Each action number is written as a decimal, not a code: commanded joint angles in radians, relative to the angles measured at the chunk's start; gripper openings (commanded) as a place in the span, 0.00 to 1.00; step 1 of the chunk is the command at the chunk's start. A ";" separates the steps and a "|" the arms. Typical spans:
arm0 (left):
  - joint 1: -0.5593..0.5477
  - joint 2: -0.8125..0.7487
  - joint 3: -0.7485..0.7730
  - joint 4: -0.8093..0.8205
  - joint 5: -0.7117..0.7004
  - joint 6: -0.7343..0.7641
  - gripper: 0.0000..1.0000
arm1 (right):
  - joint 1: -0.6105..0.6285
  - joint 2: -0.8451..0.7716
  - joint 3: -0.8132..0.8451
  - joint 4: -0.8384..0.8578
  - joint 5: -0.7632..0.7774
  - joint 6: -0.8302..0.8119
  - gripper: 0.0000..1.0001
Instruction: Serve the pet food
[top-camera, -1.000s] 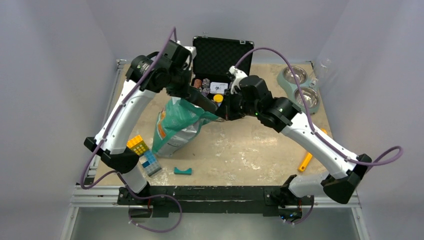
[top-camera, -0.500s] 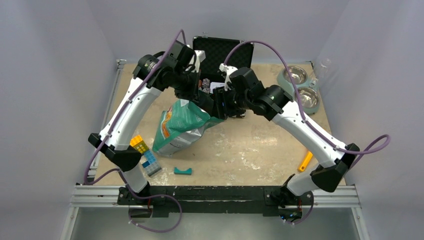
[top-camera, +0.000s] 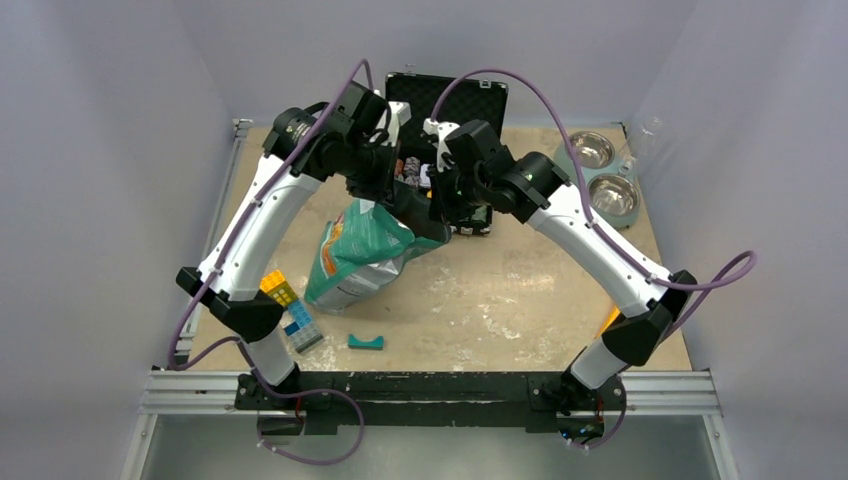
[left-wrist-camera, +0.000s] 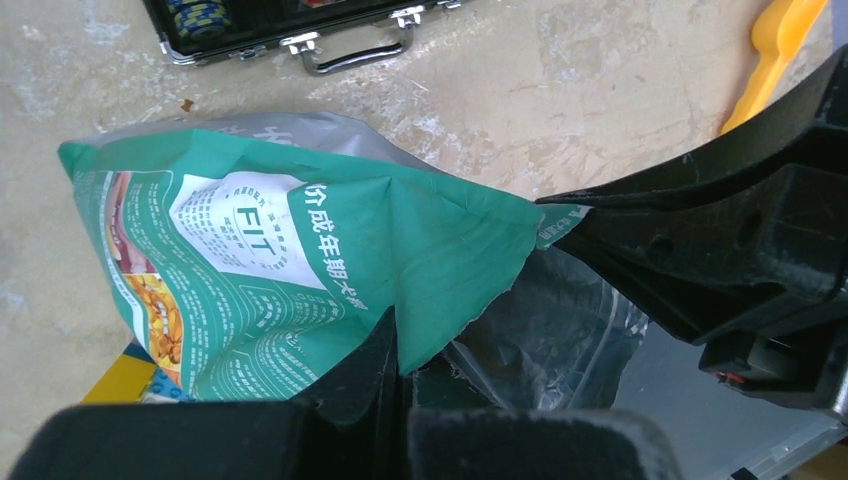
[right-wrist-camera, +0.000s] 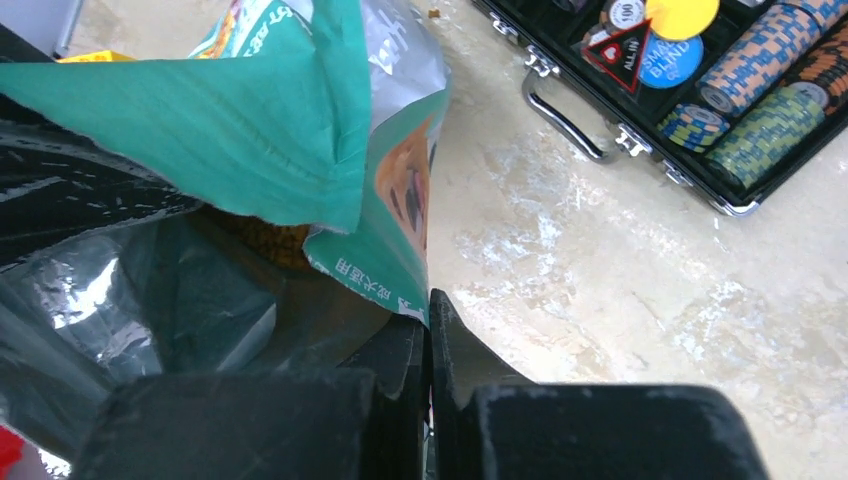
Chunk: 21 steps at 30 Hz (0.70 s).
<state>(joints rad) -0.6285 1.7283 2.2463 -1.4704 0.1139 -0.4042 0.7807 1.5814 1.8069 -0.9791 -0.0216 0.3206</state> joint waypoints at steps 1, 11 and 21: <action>-0.007 -0.011 0.071 -0.028 -0.005 0.040 0.06 | 0.009 0.001 0.133 0.021 -0.045 0.039 0.00; -0.008 -0.088 -0.055 0.024 -0.109 0.038 0.21 | 0.011 0.006 0.199 0.022 -0.098 0.080 0.00; -0.038 -0.095 -0.242 0.387 0.174 -0.165 0.00 | -0.086 -0.100 -0.025 -0.052 -0.014 0.148 0.41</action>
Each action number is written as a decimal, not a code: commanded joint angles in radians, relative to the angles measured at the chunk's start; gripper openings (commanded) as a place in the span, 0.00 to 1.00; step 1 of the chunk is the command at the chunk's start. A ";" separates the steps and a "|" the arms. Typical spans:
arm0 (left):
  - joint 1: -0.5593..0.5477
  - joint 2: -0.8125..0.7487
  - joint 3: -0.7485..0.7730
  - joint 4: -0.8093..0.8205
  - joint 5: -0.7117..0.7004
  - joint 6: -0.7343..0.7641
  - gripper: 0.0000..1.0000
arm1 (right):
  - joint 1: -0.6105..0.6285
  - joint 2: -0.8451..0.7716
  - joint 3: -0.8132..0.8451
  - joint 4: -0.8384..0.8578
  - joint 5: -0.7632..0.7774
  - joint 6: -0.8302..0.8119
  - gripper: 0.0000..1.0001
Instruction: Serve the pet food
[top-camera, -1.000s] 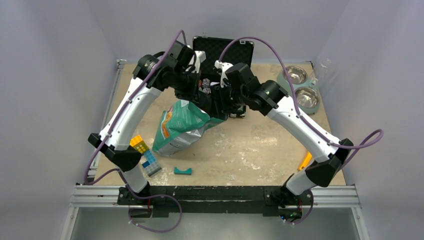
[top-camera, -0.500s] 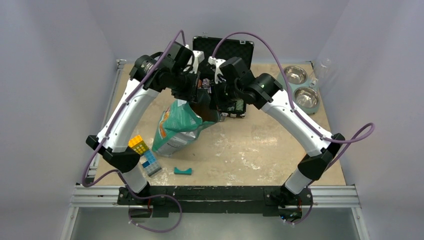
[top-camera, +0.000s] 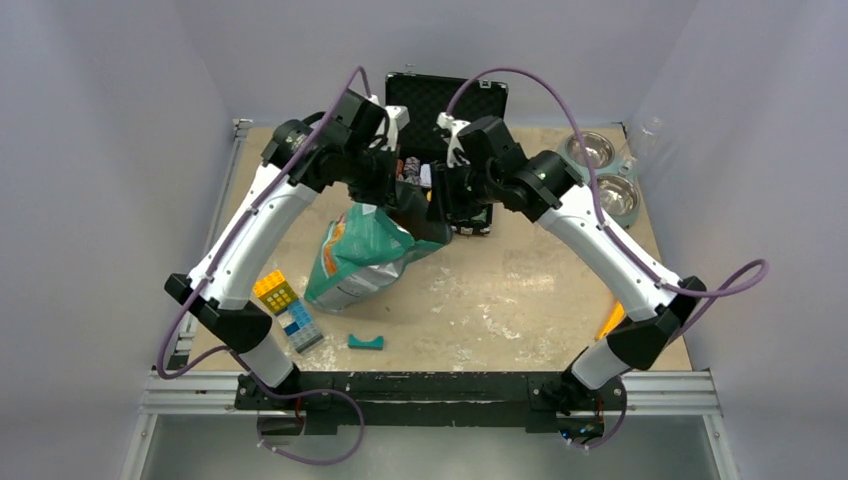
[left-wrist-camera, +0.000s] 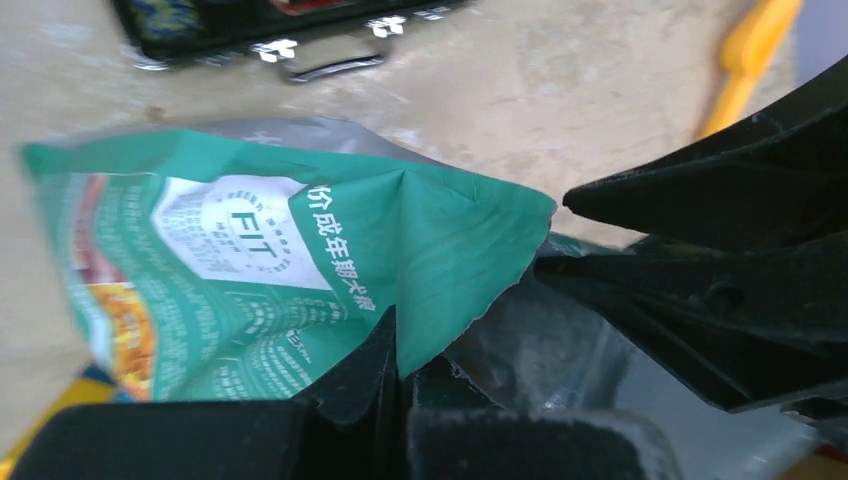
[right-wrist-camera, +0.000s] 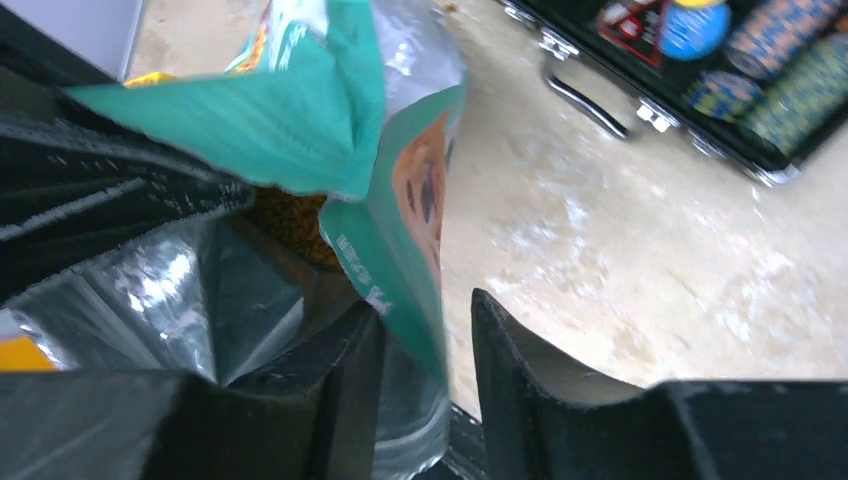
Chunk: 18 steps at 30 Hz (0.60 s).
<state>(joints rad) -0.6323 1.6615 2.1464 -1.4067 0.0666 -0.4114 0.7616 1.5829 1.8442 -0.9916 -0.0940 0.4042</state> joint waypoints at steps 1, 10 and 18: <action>-0.053 -0.022 -0.198 0.414 0.257 -0.209 0.00 | -0.086 -0.135 -0.098 -0.066 0.076 0.079 0.44; -0.188 0.293 -0.288 0.729 0.371 -0.344 0.00 | -0.113 -0.636 -0.381 -0.216 0.207 0.189 0.86; -0.185 0.256 -0.221 0.668 0.326 -0.281 0.00 | -0.114 -0.725 -0.487 -0.229 0.199 0.213 0.87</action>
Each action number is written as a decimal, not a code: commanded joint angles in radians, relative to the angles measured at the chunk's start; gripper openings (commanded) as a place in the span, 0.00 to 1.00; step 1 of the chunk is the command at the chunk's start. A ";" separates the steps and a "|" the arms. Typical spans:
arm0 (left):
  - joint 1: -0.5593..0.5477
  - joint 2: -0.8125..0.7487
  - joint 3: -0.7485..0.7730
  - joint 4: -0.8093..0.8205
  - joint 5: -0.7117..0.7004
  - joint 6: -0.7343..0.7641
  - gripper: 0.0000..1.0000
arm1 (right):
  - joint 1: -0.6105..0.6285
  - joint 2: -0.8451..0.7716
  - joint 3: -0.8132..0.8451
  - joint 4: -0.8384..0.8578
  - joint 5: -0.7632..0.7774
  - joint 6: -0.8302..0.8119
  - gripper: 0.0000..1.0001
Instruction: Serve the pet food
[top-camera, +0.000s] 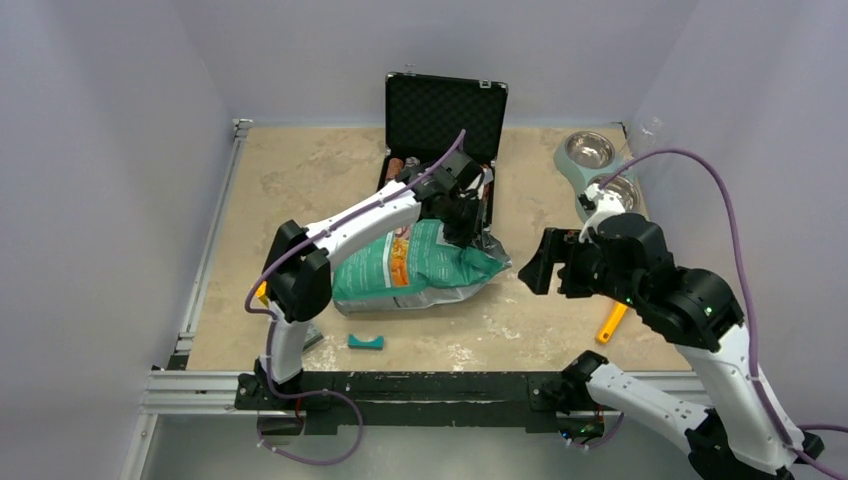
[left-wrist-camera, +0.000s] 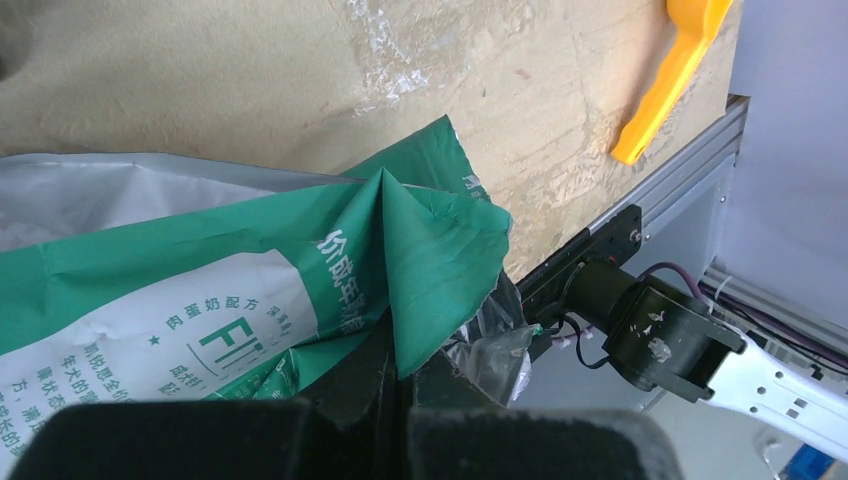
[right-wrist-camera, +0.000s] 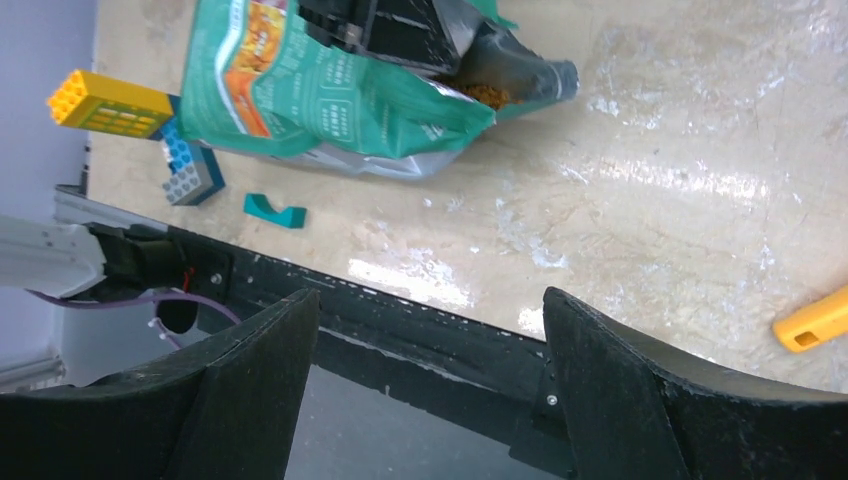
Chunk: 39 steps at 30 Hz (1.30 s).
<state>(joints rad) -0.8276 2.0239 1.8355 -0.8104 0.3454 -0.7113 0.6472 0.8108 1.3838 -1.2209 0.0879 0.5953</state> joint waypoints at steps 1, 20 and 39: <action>0.010 -0.117 0.092 0.047 0.042 0.029 0.00 | 0.002 0.049 -0.020 0.006 0.021 0.017 0.87; 0.054 -0.474 0.394 -0.571 -0.401 0.376 0.00 | 0.026 0.362 0.277 0.219 -0.249 -0.133 0.86; 0.093 -0.396 0.511 -0.567 -0.422 0.247 0.00 | -0.751 0.240 -0.301 0.177 -0.183 0.156 0.87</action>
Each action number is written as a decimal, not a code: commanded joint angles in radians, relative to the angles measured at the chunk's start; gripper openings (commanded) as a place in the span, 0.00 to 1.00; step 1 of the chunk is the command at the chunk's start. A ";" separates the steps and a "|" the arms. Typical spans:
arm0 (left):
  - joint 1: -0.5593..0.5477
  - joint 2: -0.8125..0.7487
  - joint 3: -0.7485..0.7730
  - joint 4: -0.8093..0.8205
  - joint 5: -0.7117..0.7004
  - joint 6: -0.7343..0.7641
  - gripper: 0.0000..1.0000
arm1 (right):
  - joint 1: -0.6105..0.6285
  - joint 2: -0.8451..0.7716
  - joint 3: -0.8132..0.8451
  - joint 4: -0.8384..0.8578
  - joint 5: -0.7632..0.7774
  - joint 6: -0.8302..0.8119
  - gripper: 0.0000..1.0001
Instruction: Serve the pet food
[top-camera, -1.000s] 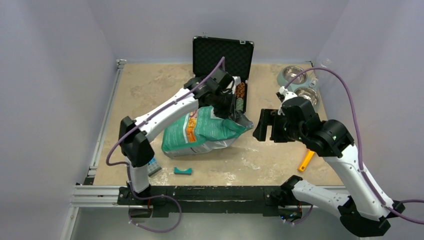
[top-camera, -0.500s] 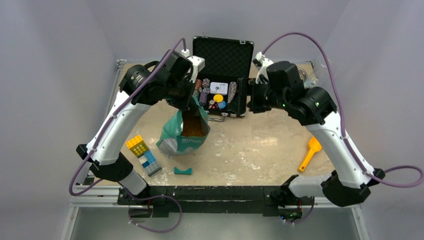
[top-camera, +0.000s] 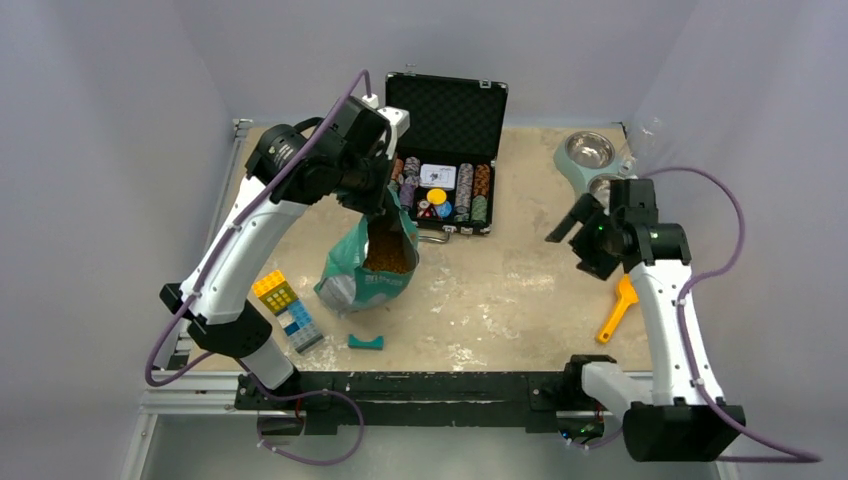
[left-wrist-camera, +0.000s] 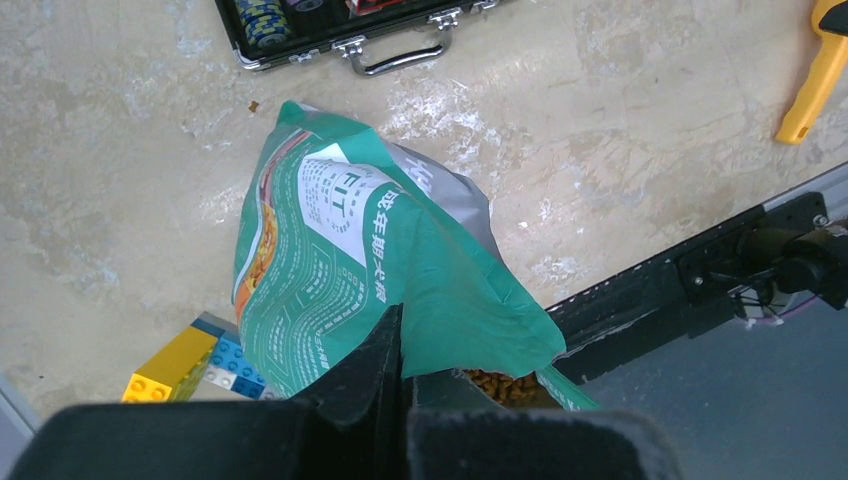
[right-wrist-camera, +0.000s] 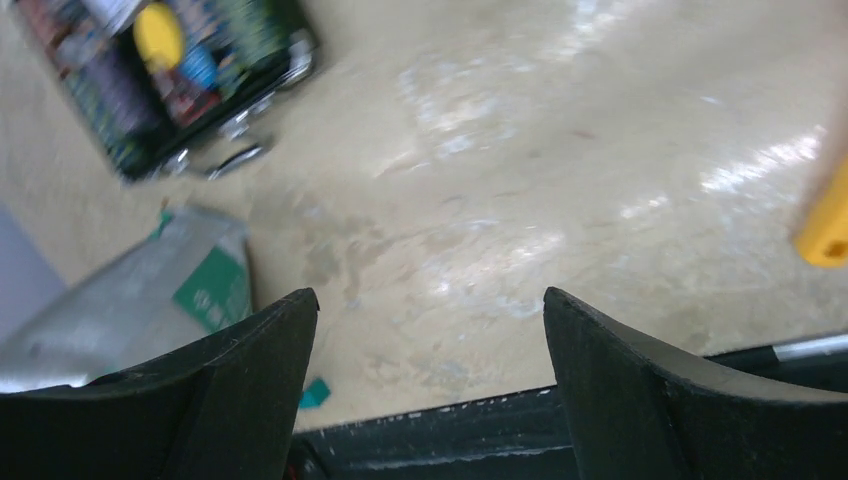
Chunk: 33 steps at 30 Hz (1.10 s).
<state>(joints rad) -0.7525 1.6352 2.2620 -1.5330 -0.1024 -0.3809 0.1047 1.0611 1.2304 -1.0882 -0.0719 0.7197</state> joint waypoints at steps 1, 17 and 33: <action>0.020 -0.006 0.083 0.163 0.044 -0.079 0.00 | -0.269 -0.007 -0.187 0.065 -0.021 0.042 0.87; 0.049 -0.014 -0.060 0.172 0.253 -0.180 0.00 | -0.590 0.331 -0.301 0.271 0.223 0.023 0.88; 0.050 -0.069 -0.090 0.181 0.210 -0.158 0.00 | -0.605 0.281 -0.317 0.228 0.336 -0.094 0.89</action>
<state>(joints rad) -0.7116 1.6173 2.1624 -1.4521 0.0944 -0.5312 -0.4923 1.3548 0.8955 -0.8452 0.2047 0.6487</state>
